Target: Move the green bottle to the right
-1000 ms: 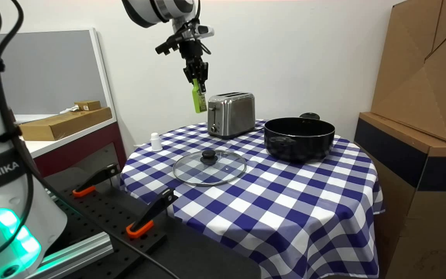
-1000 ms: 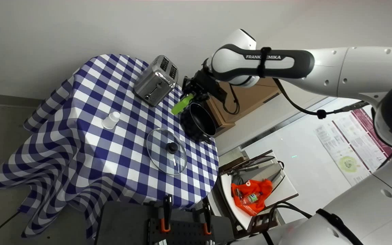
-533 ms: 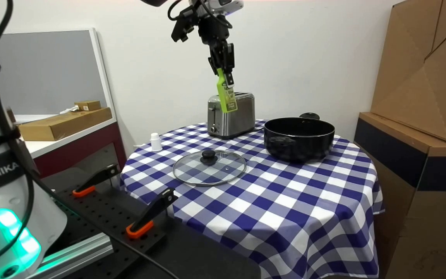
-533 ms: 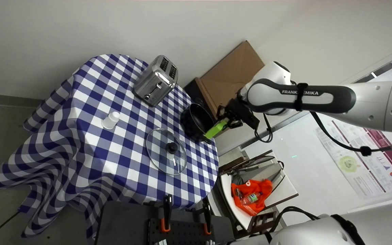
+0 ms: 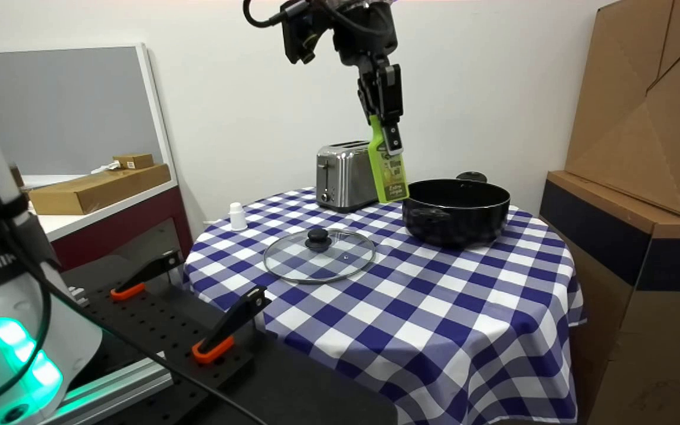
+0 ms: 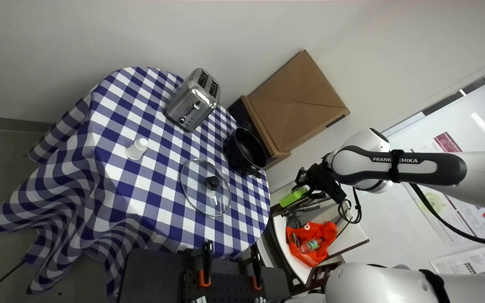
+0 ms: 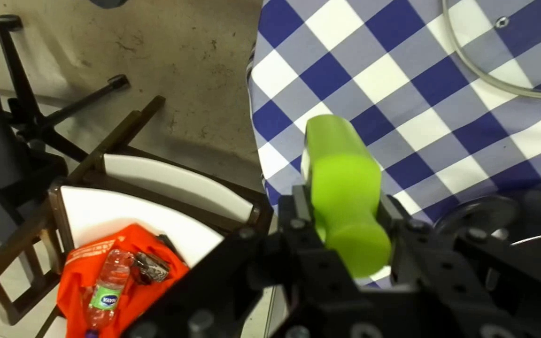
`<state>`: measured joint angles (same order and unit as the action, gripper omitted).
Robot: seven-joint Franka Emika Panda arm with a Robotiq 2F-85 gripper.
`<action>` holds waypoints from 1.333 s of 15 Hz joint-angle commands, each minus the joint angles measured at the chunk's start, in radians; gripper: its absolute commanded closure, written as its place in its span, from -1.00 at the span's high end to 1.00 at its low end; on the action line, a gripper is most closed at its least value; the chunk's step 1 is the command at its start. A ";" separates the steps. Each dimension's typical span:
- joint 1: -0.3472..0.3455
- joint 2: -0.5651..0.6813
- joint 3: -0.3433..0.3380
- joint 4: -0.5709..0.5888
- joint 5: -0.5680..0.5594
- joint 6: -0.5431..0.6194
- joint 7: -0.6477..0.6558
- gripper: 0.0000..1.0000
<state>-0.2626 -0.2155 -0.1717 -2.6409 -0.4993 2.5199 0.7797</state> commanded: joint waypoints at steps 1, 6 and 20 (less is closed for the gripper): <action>-0.065 0.025 0.008 0.015 -0.042 0.061 -0.007 -0.84; -0.061 0.134 0.005 0.073 -0.002 0.129 -0.022 -0.84; -0.015 0.593 -0.100 0.260 0.320 0.318 -0.268 -0.84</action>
<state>-0.3005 0.2910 -0.2469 -2.4367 -0.2851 2.8121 0.6100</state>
